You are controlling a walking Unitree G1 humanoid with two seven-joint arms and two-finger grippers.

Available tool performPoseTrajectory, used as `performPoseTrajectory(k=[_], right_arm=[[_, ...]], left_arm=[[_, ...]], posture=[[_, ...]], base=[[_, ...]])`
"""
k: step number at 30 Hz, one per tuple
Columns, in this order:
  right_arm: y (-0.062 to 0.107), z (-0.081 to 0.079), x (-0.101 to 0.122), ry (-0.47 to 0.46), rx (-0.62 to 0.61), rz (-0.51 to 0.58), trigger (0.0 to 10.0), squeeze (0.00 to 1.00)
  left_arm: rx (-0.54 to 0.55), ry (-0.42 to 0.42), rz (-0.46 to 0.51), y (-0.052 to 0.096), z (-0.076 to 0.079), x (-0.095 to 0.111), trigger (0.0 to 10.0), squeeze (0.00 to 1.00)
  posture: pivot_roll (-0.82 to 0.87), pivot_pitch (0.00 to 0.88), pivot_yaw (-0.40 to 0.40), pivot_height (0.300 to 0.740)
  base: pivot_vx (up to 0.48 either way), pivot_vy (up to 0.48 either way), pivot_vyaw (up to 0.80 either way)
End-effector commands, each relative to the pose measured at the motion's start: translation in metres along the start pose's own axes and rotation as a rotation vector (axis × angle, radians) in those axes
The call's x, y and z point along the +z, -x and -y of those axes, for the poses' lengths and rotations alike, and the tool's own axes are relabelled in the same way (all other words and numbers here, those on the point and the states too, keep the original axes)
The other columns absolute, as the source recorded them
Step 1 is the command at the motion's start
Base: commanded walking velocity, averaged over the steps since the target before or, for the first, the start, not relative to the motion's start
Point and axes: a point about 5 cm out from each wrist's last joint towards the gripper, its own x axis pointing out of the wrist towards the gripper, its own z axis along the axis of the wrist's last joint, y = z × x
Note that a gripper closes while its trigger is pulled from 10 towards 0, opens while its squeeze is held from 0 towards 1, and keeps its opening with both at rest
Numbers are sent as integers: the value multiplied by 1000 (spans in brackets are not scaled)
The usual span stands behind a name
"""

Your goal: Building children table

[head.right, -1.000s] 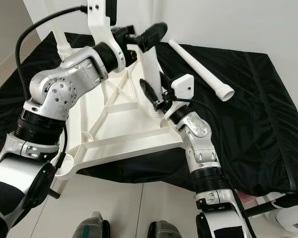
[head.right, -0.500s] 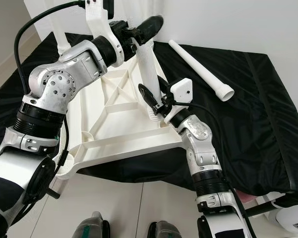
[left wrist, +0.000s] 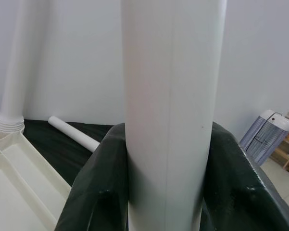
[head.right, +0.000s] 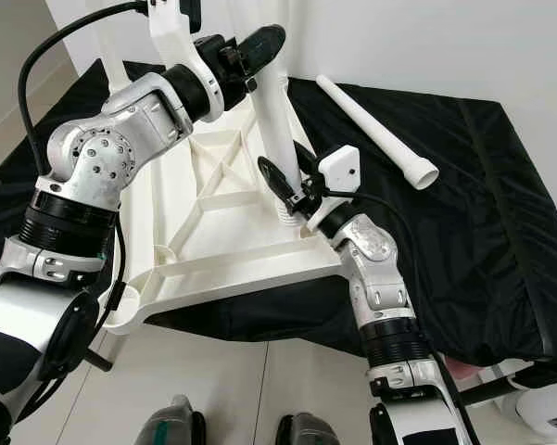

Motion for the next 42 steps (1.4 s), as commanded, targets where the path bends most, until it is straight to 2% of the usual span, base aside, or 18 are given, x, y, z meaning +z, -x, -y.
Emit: performPoseTrajectory(k=[1,2,3,15,16,17,18,19,20,22,25,32,39,41,42], right_arm=[[-2,1,0,-29,-16,-9,10000,0],[-1,2,0,-37,-28,-11,10000,659],[-1,3,0,-43,-38,-10,10000,1000],[-5,15,9,21,-155,-2,10000,1000],[-7,16,11,29,-169,-3,10000,933],[-7,16,11,29,-169,-3,10000,933],[-10,17,14,41,-185,-2,10000,0],[-14,17,18,57,-204,-1,10000,0],[-14,17,18,57,-204,-1,10000,0],[-21,18,25,72,-237,1,10000,0],[-28,16,30,80,-254,-12,10000,0],[-33,14,34,73,-259,-25,10000,0],[-34,14,35,115,-275,-63,10000,0],[-34,15,33,112,-290,-82,8000,0],[-34,15,33,112,-290,-82,8000,0]], left_arm=[[-502,-85,34,2,35,13,10000,0],[-494,-116,33,1,37,13,10000,0],[-476,-143,37,0,38,13,10000,0],[-329,-261,118,-5,40,26,10000,0],[-313,-278,131,-5,41,27,10000,0],[-313,-278,131,-5,41,27,10000,0],[-279,-324,137,-6,42,26,10000,0],[-230,-387,144,-7,43,22,10000,0],[-230,-387,144,-7,43,22,10000,0],[-175,-484,154,-9,49,12,10000,0],[-141,-534,167,-10,52,8,10000,0],[-116,-563,172,-10,52,4,10000,0],[-110,-590,184,-10,54,1,10000,0],[-111,-596,193,-10,55,0,10000,0],[-111,-596,193,-10,55,0,10000,0]], posture=[[15,0,-15,740],[17,0,-16,740],[18,0,-17,740],[20,0,-25,740],[22,1,-26,740],[22,1,-26,740],[22,1,-27,740],[23,3,-28,740],[23,3,-28,740],[27,6,-33,740],[31,11,-37,740],[32,12,-39,740],[32,15,-45,740],[31,11,-45,740],[31,11,-45,740]], base=[[0,0,0],[0,0,0],[0,0,0],[0,0,0],[0,0,0],[0,0,0],[0,0,0],[0,0,0],[0,0,0],[0,0,0],[0,0,0],[0,0,0],[0,0,0],[0,0,0],[0,0,0]])
